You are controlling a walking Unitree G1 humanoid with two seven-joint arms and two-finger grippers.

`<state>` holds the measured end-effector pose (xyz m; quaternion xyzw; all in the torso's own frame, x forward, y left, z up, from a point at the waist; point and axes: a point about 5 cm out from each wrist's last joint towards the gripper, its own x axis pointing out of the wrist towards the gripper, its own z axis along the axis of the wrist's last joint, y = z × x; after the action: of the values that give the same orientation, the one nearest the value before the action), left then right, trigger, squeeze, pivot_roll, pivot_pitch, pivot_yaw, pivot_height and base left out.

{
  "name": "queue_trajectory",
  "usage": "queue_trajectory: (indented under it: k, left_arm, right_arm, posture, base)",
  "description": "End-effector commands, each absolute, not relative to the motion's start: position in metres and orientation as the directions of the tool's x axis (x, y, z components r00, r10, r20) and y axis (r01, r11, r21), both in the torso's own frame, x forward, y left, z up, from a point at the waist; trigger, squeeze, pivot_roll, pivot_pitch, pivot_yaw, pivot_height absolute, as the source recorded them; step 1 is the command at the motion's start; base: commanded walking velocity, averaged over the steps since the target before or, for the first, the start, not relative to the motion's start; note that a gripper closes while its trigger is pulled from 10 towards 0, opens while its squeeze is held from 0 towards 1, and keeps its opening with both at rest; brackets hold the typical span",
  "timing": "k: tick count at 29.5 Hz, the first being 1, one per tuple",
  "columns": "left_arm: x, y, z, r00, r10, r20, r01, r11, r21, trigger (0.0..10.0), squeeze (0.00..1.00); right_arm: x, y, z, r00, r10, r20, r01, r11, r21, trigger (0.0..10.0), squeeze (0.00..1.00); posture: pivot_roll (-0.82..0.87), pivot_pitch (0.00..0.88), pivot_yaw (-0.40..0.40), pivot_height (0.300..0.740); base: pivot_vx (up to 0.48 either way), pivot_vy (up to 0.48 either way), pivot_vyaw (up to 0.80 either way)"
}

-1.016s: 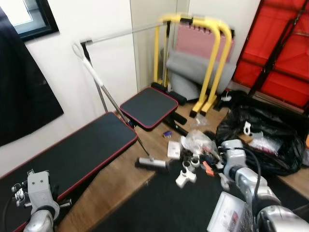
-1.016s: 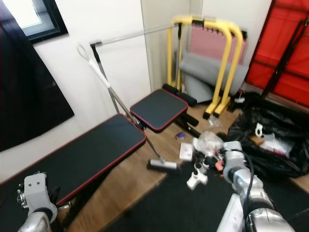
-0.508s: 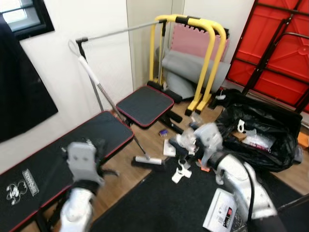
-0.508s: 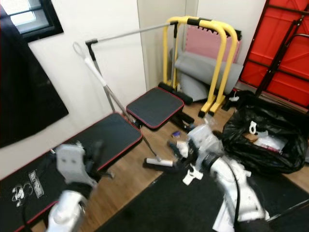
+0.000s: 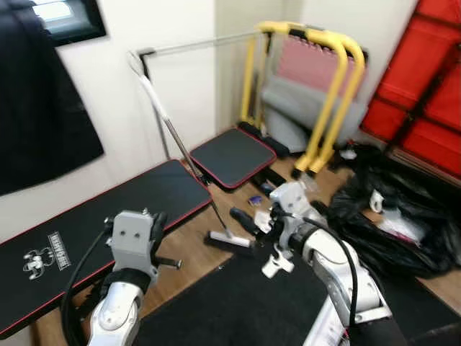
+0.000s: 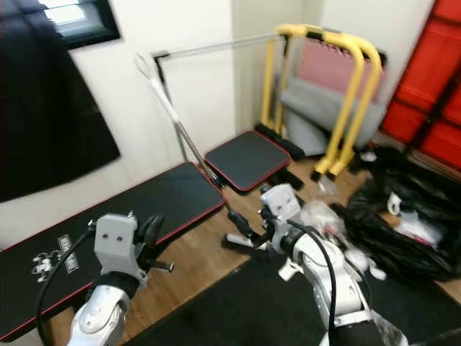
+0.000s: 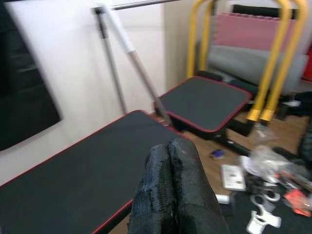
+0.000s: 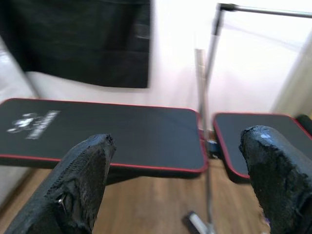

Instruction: Sweep floor

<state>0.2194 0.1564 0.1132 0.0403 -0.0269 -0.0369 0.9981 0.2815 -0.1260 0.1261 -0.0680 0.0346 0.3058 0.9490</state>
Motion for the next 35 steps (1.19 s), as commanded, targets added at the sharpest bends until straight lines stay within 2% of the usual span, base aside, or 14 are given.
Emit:
queue_trajectory:
  k: [1,8,14,16,19,23,35]
  left_arm:
    - [0.219,0.156,0.114,0.997,-0.058,0.041,0.055,0.996,0.075,10.0,0.00]
    - [0.224,0.150,0.116,0.993,-0.112,0.027,0.110,0.991,0.078,10.0,0.00]
    - [0.231,0.149,0.120,0.990,-0.139,0.021,0.137,0.987,0.080,10.0,0.00]
    - [0.235,0.149,0.123,0.986,-0.164,0.026,0.161,0.983,0.091,10.0,0.00]
    - [0.236,0.149,0.123,0.986,-0.166,0.025,0.163,0.982,0.091,10.0,0.00]
    - [0.237,0.149,0.123,0.984,-0.177,0.019,0.175,0.982,0.076,10.0,0.00]
    - [0.239,0.150,0.124,0.980,-0.201,-0.003,0.201,0.977,0.072,10.0,0.00]
  right_arm:
    - [0.281,-0.126,0.127,0.801,0.587,-0.120,-0.598,0.794,-0.111,10.0,0.00]
    - [0.286,-0.125,0.128,0.803,0.583,-0.120,-0.595,0.790,-0.145,10.0,0.00]
    - [0.294,-0.132,0.130,0.849,0.516,-0.111,-0.528,0.837,-0.146,10.0,0.00]
    - [0.302,-0.140,0.133,0.898,0.430,-0.099,-0.440,0.888,-0.135,10.0,0.00]
    - [0.303,-0.141,0.134,0.899,0.426,-0.101,-0.437,0.889,-0.139,10.0,0.00]
    - [0.304,-0.144,0.133,0.898,0.427,-0.111,-0.439,0.889,-0.131,10.0,0.00]
    - [0.314,-0.148,0.139,0.929,0.362,-0.078,-0.370,0.916,-0.155,10.0,0.00]
  posture:
    - [-0.07,0.000,-0.043,0.740]
    - [-0.07,0.000,-0.050,0.740]
    - [-0.07,0.000,-0.048,0.740]
    - [-0.07,0.000,-0.046,0.740]
    - [-0.07,0.000,-0.046,0.740]
    - [-0.07,0.000,-0.040,0.740]
    - [-0.06,0.000,-0.027,0.740]
  base:
    - [0.000,0.000,0.79]
    - [0.000,0.000,0.79]
    - [0.000,0.000,0.66]
    - [0.281,0.000,0.00]
    - [0.317,0.000,0.00]
    - [0.398,0.000,0.80]
    - [0.407,0.000,0.00]
